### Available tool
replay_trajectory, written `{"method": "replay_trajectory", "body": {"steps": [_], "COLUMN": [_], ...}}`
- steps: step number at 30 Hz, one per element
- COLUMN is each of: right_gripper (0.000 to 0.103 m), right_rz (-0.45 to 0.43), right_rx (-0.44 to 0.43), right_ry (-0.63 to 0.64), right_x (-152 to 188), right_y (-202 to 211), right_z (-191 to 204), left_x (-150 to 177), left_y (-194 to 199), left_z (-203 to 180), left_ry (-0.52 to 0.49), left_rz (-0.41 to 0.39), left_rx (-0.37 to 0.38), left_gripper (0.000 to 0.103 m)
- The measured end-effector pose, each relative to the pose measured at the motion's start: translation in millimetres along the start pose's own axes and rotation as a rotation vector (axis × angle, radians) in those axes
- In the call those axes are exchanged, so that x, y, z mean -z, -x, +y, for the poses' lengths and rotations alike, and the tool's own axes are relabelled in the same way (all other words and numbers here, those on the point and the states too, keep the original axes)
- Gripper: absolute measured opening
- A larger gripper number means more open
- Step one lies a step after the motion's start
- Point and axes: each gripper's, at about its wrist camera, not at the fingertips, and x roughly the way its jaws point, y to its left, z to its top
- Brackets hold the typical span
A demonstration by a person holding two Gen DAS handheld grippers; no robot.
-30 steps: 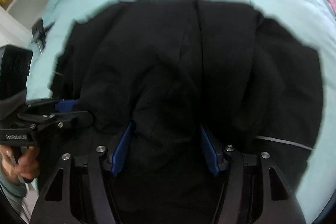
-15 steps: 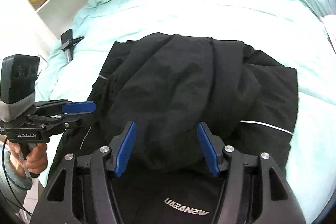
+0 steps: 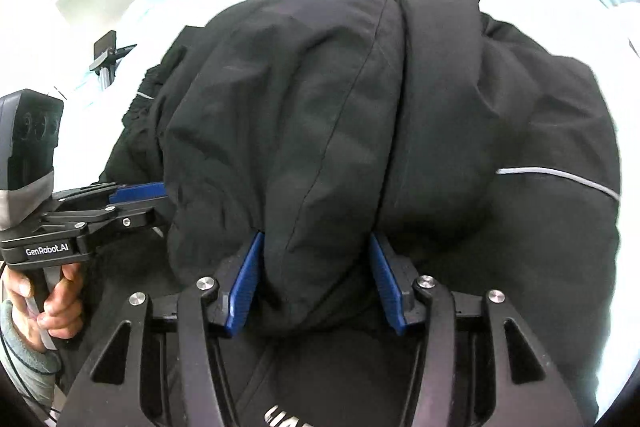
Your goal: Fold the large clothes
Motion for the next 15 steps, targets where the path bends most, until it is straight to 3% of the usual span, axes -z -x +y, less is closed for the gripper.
{"method": "replay_trajectory", "body": {"steps": [4,7,10,12,15], "right_gripper": [0.057,0.058,0.064,0.067,0.068], "right_rz": [-0.082,-0.138,-0.148,-0.149,-0.143], "right_rx": [-0.034,0.032,0.142,0.173,0.187], "right_ry": [-0.047,-0.084,-0.113,-0.146,-0.233], "right_x": [36,80,131,158,192], "right_y": [52,102,149,170,188], "right_z": [-1,-7,-29,-45,-69], "left_x": [12,54,100,131,159], "left_y": [42,91,136,161,184], "left_z": [-15,-15,7,27,65], "left_ry": [-0.068,-0.076,-0.021,0.032,0.14], "left_rz": [-0.089,-0.15,-0.165,-0.149,-0.135], "left_rx": [-0.039,-0.112,-0.176,-0.218,-0.22], "left_gripper": [0.043,0.045,0.055,0.055,0.055]}}
